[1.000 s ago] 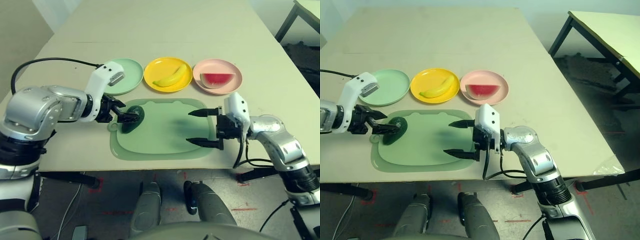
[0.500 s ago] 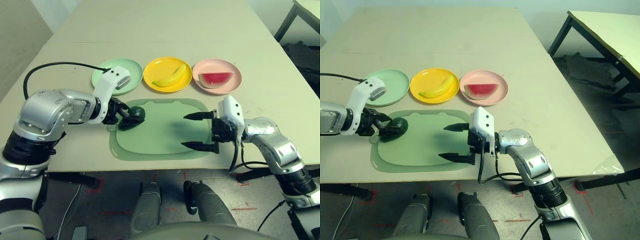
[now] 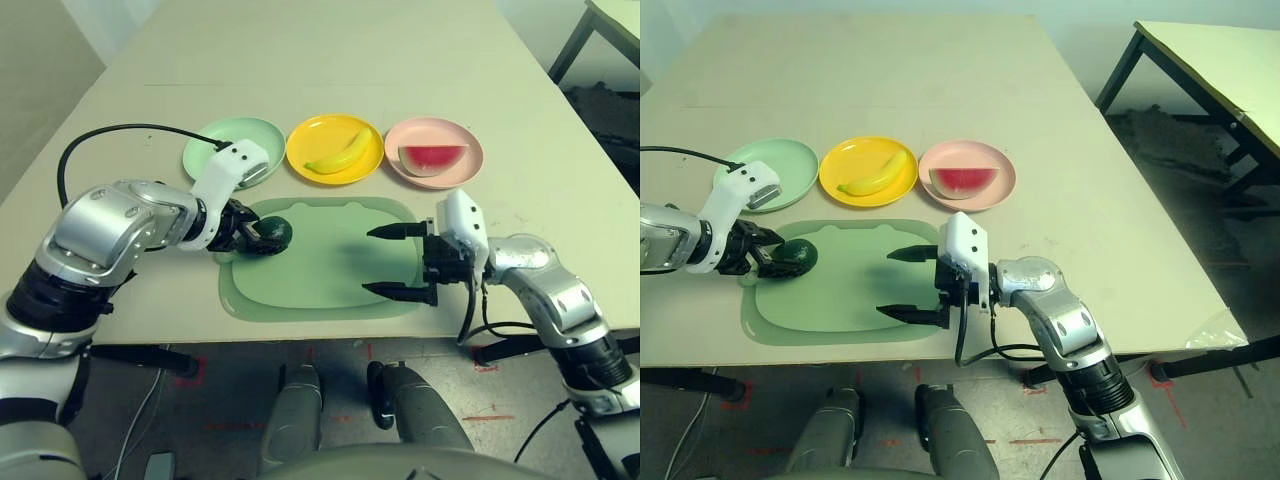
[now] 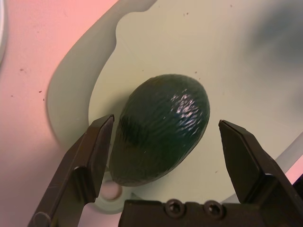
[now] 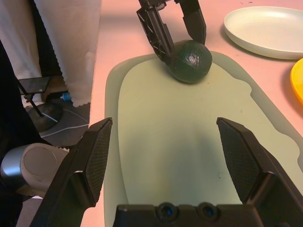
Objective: Place the fruits into color-matched plates.
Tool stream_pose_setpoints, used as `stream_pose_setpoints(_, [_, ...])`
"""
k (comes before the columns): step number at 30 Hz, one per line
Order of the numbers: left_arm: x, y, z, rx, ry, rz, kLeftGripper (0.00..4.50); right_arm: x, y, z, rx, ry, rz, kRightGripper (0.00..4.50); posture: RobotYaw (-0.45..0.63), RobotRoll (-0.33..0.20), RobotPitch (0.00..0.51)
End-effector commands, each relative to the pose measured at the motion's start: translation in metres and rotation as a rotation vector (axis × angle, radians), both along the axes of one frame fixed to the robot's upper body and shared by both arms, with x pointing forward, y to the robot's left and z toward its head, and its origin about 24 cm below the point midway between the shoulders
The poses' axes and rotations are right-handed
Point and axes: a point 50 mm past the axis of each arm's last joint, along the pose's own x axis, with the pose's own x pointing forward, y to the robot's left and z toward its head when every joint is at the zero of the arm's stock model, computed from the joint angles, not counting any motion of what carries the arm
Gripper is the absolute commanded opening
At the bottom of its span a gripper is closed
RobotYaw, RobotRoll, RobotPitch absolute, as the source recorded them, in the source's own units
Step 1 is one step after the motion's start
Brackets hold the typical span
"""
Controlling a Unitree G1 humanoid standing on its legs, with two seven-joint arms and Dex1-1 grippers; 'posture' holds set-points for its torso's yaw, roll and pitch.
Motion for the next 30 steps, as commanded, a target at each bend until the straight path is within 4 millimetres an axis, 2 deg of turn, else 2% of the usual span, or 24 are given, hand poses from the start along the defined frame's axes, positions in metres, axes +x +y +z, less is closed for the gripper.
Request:
stream_pose_setpoints(1, [-0.003, 0.0, -0.005, 0.031, 0.012, -0.032, 4.5, -0.003, 0.004, 0.0, -0.006, 0.004, 0.027, 4.45, -0.04, 0.0, 0.197])
stream_pose_setpoints(18, [-0.002, 0.006, -0.011, 0.122, -0.026, -0.181, 4.5, -0.002, 0.007, 0.003, 0.002, 0.005, 0.028, 4.45, -0.05, 0.0, 0.194])
stream_pose_setpoints(30, [-0.001, 0.01, -0.016, 0.142, -0.034, -0.199, 4.5, -0.003, 0.006, 0.004, 0.011, 0.012, 0.014, 4.45, -0.06, 0.0, 0.194])
